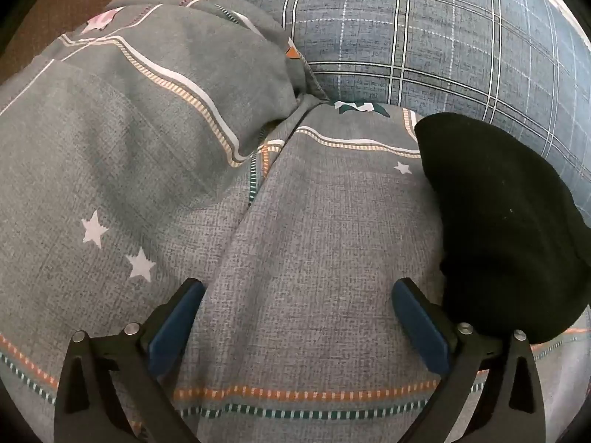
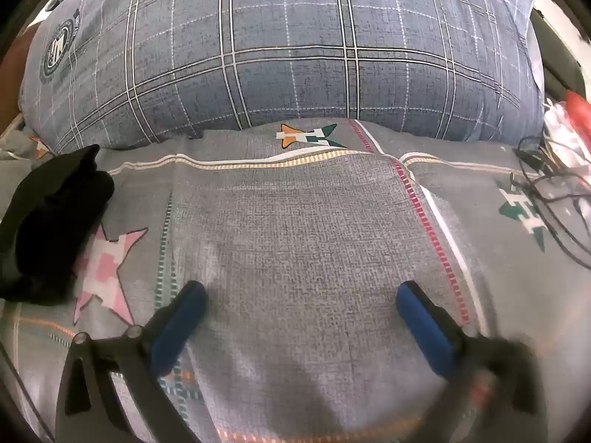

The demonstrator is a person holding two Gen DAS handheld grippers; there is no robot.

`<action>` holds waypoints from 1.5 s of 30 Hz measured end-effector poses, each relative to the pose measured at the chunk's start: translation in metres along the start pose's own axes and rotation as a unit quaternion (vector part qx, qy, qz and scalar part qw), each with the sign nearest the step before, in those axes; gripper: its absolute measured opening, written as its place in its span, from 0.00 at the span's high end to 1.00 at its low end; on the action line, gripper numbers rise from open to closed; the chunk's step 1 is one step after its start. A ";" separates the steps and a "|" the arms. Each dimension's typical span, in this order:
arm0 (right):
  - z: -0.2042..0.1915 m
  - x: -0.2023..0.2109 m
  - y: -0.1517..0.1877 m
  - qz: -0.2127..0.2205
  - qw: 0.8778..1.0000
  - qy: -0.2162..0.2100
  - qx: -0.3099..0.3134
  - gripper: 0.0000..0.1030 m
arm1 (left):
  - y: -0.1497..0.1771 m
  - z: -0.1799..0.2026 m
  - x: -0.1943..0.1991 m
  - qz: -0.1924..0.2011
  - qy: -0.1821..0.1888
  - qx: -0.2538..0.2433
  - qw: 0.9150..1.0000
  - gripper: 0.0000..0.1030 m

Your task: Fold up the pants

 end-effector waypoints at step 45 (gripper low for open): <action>0.001 -0.002 0.003 0.000 1.000 -0.002 -0.002 0.01 | 0.003 0.000 -0.004 0.002 0.004 0.000 1.000 0.01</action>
Point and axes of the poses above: each gripper's, at about its wrist camera, not at the fingertips, and x roughly against the way its jaws point, z to its right, y to its underside, the point moved 10 cm from there along -x, roughly the way its jaws point, and after that the axes turned 6 degrees about x, right-handed, at the moved point
